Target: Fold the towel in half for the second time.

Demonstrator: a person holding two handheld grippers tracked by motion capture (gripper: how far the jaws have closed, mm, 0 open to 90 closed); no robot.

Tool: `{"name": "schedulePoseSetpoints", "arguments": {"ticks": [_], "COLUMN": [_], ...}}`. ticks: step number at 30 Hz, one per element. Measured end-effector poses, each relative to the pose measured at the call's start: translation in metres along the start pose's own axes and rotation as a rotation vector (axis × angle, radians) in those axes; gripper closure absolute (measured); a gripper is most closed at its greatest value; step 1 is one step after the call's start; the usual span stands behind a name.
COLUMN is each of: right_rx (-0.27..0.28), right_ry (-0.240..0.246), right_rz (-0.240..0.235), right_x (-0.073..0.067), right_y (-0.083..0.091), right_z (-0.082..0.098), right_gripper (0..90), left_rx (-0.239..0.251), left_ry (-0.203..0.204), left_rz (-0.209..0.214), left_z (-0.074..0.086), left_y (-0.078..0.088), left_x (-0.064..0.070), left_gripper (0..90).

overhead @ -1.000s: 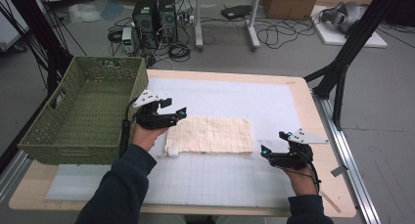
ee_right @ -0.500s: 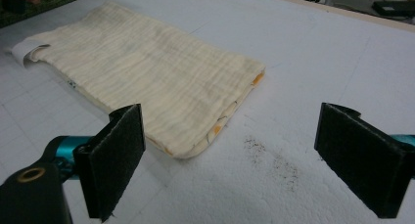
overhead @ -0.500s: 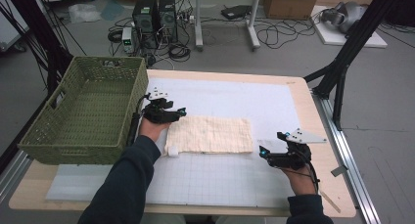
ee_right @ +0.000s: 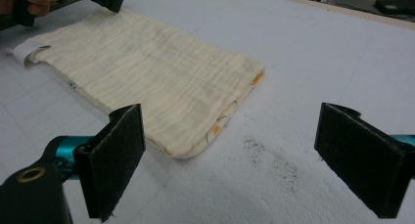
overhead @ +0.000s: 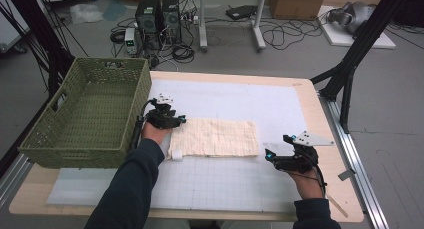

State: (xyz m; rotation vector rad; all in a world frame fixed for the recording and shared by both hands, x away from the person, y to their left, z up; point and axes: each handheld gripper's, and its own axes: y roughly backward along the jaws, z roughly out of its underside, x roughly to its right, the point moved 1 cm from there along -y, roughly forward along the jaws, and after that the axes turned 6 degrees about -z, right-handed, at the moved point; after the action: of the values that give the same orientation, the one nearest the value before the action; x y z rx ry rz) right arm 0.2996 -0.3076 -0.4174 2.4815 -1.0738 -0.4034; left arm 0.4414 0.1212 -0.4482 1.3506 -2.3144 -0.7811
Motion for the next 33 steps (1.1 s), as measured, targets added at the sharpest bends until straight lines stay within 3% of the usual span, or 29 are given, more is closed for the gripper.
{"name": "schedulePoseSetpoints", "arguments": {"ticks": [6, 12, 14, 20, 23, 28, 33], "right_rx": [-0.007, -0.011, -0.018, -0.009, -0.018, -0.047, -0.107], "right_ry": [0.005, 0.008, 0.008, -0.007, -0.013, -0.053, -0.052], "right_rz": [0.0, -0.01, -0.013, -0.004, -0.004, -0.033, -0.059], "right_x": [-0.001, -0.001, -0.001, 0.003, 0.01, 0.028, 0.042], "right_y": [-0.002, -0.008, -0.01, -0.016, -0.023, -0.044, -0.072], "right_z": [-0.001, -0.002, -0.002, -0.01, -0.016, -0.029, -0.043], "right_gripper": [10.8, 10.9, 10.9, 10.9, 10.9, 11.1, 11.5], "left_rx": [-0.036, -0.043, -0.046, -0.039, -0.038, -0.038, -0.04], "left_ry": [-0.024, -0.049, -0.063, -0.012, -0.006, -0.006, -0.006], "left_rz": [0.0, 0.041, 0.037, 0.057, 0.056, 0.055, 0.051], "left_z": [0.003, 0.004, 0.004, 0.005, 0.005, 0.005, 0.005], "left_y": [-0.003, -0.001, -0.001, -0.001, -0.001, -0.001, -0.001], "left_x": [0.0, 0.001, 0.003, 0.0, 0.0, 0.0, 0.0], "left_gripper": [57.7, 80.0, 83.7, 84.9, 85.0, 84.9, 84.9]}}
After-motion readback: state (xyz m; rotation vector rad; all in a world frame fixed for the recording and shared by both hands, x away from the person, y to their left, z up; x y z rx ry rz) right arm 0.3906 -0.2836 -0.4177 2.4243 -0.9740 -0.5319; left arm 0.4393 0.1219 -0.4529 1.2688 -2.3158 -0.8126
